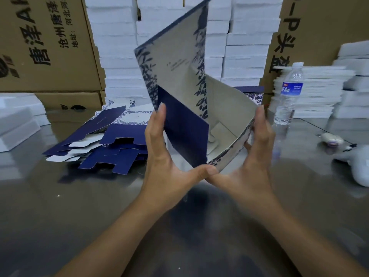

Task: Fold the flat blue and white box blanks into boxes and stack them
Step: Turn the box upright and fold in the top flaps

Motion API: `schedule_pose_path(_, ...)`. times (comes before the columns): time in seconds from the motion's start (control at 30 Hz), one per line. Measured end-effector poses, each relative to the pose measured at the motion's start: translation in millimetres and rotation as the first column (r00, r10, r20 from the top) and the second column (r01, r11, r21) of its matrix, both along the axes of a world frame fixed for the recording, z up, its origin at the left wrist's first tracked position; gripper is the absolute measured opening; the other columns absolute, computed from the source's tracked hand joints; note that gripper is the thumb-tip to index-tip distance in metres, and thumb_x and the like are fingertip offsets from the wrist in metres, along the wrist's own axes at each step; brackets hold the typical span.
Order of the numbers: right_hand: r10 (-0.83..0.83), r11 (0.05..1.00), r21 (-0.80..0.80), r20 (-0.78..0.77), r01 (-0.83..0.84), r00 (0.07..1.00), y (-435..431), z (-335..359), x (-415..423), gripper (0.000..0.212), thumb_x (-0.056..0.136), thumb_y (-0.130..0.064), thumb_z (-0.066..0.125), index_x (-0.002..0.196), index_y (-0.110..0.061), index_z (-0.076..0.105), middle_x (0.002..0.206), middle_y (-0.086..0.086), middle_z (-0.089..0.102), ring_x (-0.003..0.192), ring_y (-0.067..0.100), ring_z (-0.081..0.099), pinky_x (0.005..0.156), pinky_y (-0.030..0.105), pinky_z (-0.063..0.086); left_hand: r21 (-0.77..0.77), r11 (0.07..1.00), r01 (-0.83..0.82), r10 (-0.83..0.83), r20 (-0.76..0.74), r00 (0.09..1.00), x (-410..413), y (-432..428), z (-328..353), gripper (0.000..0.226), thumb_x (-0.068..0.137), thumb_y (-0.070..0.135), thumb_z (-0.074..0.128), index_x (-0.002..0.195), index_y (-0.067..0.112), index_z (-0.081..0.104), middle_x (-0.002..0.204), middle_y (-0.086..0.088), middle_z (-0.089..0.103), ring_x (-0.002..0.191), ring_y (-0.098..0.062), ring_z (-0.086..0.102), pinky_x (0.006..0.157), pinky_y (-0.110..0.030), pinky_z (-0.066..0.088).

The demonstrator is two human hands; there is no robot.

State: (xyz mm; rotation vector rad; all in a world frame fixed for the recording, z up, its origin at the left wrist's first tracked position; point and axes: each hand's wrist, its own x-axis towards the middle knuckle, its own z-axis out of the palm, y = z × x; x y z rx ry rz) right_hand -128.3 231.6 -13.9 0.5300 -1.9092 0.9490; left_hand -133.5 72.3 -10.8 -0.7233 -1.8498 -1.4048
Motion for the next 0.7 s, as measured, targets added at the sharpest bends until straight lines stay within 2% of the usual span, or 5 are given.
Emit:
schedule_pose_path(0.1, -0.012, 0.996, 0.092, 0.011, 0.011, 1.0, 3.1, -2.6, -2.3, 0.115, 0.054, -0.053, 0.074, 0.141, -0.041, -0.001, 0.145, -0.002, 0.012, 0.138, 0.005, 0.013, 0.107, 0.004, 0.016, -0.037, 0.999, -0.003, 0.002, 0.0, 1.0, 0.0, -0.3, -0.6, 0.122, 0.05, 0.053, 0.081, 0.139, 0.06, -0.002, 0.157, 0.0, 0.004, 0.147, -0.021, 0.011, 0.113, -0.055, 0.025)
schedule_pose_path(0.23, -0.03, 0.988, 0.152, 0.022, 0.026, 0.999, 7.8, -3.9, -6.6, 0.112, 0.054, -0.05, 0.076, 0.14, -0.048, 0.005, 0.141, -0.004, 0.016, 0.132, -0.01, 0.012, 0.092, -0.006, 0.022, -0.084, 0.993, -0.084, 0.082, -0.033, 0.996, -2.1, -2.7, -3.6, 0.123, 0.05, 0.047, 0.083, 0.138, 0.06, -0.002, 0.151, -0.009, 0.007, 0.144, -0.023, 0.018, 0.108, -0.053, 0.034)
schedule_pose_path(0.33, -0.038, 0.982, 0.185, 0.02, 0.033, 0.999, 10.8, -3.0, -6.7, 0.114, 0.053, -0.053, 0.082, 0.142, -0.04, 0.011, 0.144, 0.007, 0.019, 0.134, 0.005, 0.02, 0.103, 0.003, 0.022, -0.102, 0.984, -0.143, 0.133, -0.096, 0.986, -5.7, -8.3, -2.9, 0.124, 0.054, 0.041, 0.084, 0.142, 0.052, -0.002, 0.148, -0.011, 0.01, 0.142, -0.023, 0.022, 0.103, -0.048, 0.043)
schedule_pose_path(0.47, -0.061, 0.986, 0.142, -0.14, 0.081, 0.988, 8.3, 7.7, 3.3, 0.062, 0.084, -0.043, 0.054, 0.136, -0.02, 0.029, 0.139, 0.008, 0.028, 0.132, 0.019, 0.029, 0.109, 0.022, 0.026, -0.099, 0.978, -0.186, 0.171, -0.143, 0.975, -8.9, -14.6, -3.3, 0.124, 0.055, 0.036, 0.088, 0.143, 0.043, 0.0, 0.147, -0.013, 0.01, 0.141, -0.012, 0.021, 0.102, -0.045, 0.045)
schedule_pose_path(0.7, -0.07, 0.935, 0.326, -0.226, 0.144, 0.972, -8.3, 29.9, 34.4, 0.027, 0.08, 0.005, 0.05, 0.101, 0.001, 0.066, 0.087, 0.011, 0.065, 0.078, 0.027, 0.06, 0.07, 0.029, 0.046, -0.16, 0.968, -0.195, 0.156, -0.23, 0.961, -9.7, -12.9, -5.9, 0.118, 0.055, 0.042, 0.084, 0.143, 0.045, 0.004, 0.146, -0.009, 0.008, 0.141, -0.024, 0.018, 0.104, -0.046, 0.042)
